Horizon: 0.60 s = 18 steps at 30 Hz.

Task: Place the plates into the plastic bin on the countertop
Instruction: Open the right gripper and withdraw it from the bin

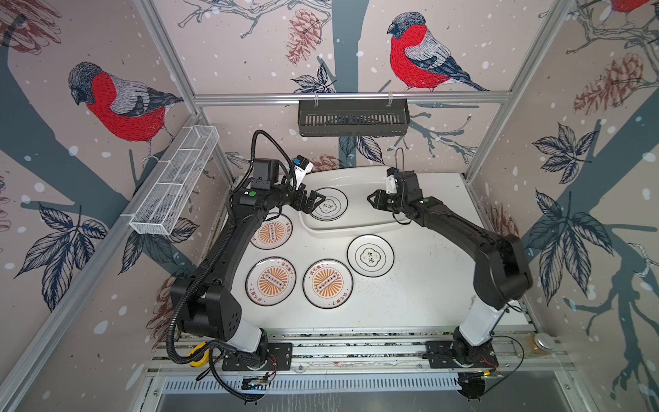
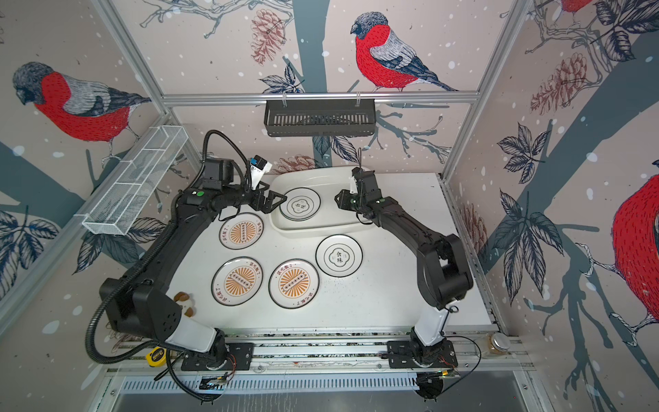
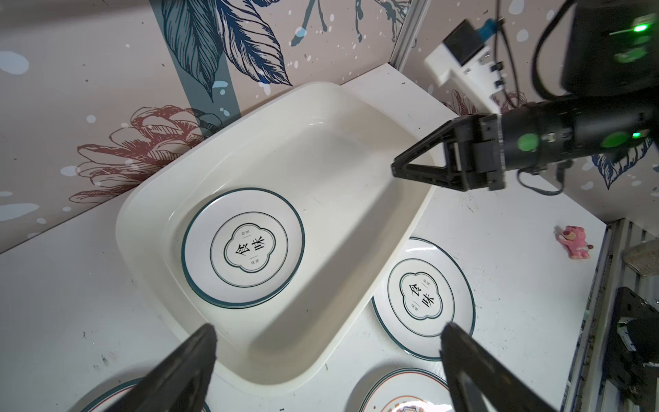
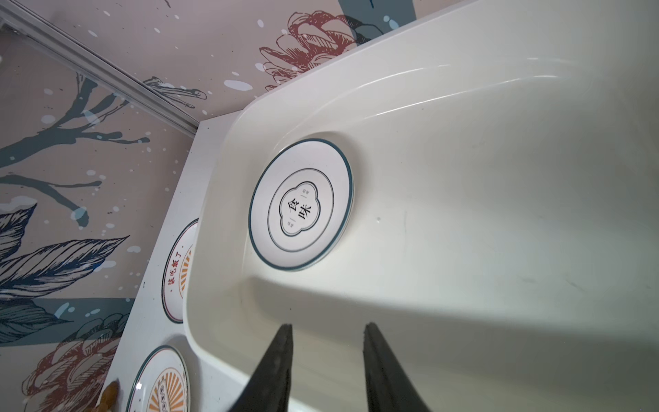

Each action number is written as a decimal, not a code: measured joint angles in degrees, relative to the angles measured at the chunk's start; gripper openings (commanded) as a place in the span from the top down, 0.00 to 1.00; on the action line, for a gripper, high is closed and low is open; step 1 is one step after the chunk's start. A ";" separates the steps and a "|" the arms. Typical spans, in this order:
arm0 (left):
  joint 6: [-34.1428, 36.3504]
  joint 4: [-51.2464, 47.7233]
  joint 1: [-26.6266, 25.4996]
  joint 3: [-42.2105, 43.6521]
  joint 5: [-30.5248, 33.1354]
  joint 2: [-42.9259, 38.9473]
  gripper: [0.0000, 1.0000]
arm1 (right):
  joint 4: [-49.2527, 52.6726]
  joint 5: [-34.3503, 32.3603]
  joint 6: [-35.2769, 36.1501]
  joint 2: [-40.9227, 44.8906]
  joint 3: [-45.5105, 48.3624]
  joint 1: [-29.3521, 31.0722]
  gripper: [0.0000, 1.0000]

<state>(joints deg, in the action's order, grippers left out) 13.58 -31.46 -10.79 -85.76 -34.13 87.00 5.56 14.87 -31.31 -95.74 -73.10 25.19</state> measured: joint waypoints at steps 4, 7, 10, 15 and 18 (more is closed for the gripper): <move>0.83 -0.96 -1.14 0.37 0.44 -0.48 0.03 | -1.53 -0.66 -0.02 13.90 11.82 -0.17 0.61; 1.29 -1.55 -2.14 0.15 1.14 -0.50 0.03 | -1.42 -0.92 -0.07 23.43 19.02 -0.26 0.57; 1.38 -1.84 -2.91 -0.24 1.38 -0.26 0.03 | -2.12 -0.85 -0.35 31.63 26.29 -0.44 0.56; 1.07 -1.79 -3.96 -0.68 1.66 1.25 0.03 | -0.50 0.48 -2.05 40.37 36.35 -1.01 0.54; 0.13 -1.70 -4.26 -0.72 0.81 1.51 0.03 | 1.01 1.79 -3.45 43.85 41.27 -1.95 0.54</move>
<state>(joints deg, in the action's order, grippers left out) 13.72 -33.17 -15.05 -86.48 -33.32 88.51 6.57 16.67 -34.76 -51.90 -31.83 23.24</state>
